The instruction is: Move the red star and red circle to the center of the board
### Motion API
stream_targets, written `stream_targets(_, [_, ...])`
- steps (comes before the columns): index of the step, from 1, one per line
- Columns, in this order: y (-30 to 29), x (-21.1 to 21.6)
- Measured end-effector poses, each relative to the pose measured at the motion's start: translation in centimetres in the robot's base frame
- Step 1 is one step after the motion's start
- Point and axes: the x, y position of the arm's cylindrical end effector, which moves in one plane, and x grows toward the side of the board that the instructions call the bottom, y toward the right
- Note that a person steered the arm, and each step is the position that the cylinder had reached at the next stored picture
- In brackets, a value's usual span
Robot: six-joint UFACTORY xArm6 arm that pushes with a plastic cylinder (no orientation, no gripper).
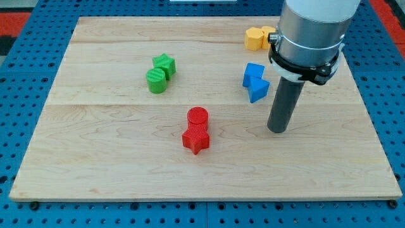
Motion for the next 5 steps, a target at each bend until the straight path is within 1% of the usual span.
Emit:
stream_targets(1, [0.0, 0.0])
stream_targets(2, [-1.7, 0.8])
stream_targets(3, [-5.3, 3.5])
stream_targets(4, [-7.4, 6.7])
stream_targets(5, [-14.6, 6.7])
